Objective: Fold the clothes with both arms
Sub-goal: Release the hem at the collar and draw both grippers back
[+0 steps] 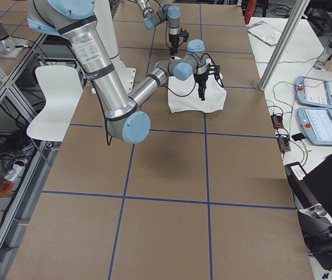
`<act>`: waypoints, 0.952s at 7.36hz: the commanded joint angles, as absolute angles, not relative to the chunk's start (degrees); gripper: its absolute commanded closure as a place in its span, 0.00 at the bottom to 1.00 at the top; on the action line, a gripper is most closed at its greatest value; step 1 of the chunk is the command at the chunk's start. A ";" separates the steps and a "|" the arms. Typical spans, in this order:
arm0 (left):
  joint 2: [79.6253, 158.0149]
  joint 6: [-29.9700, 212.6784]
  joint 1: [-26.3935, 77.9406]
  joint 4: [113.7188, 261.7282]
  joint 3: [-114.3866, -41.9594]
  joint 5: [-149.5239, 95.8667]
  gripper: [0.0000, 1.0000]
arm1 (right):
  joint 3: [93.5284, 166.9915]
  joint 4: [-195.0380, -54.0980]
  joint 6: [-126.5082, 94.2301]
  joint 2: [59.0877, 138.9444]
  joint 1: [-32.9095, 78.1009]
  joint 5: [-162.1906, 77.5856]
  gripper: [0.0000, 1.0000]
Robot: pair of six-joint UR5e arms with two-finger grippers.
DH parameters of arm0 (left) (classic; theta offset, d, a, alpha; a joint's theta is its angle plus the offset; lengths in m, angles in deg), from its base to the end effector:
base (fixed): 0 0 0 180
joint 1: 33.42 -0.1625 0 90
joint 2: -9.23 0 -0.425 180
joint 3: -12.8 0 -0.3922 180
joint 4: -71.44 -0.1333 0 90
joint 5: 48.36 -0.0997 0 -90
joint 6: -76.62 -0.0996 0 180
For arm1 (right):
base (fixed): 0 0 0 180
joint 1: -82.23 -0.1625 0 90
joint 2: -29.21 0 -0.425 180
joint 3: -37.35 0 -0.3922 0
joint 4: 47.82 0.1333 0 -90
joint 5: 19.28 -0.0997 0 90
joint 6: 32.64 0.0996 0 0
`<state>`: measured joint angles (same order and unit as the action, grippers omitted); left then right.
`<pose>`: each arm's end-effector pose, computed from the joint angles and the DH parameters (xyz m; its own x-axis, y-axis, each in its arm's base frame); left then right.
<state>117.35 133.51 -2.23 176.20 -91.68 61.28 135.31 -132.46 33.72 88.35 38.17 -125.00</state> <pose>0.4608 -0.3957 0.3453 0.6363 0.2162 -0.7405 -0.0852 0.9737 0.2111 -0.4017 -0.5367 0.2807 0.6861 0.1268 0.7163 -0.2823 0.9540 0.1015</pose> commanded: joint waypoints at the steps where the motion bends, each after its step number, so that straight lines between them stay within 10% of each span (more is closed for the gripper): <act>1: 117.42 135.23 -2.74 181.02 -88.73 61.33 0.30 | 135.35 -132.46 33.72 88.36 38.28 -124.92 0.00; 4: 117.95 136.92 -2.92 182.10 -88.89 61.68 1.00 | 135.35 -132.37 33.81 88.36 38.37 -124.92 0.00; 7: 114.98 136.13 -2.49 181.31 -92.30 61.15 1.00 | 135.35 -132.37 33.81 88.36 38.37 -124.84 0.00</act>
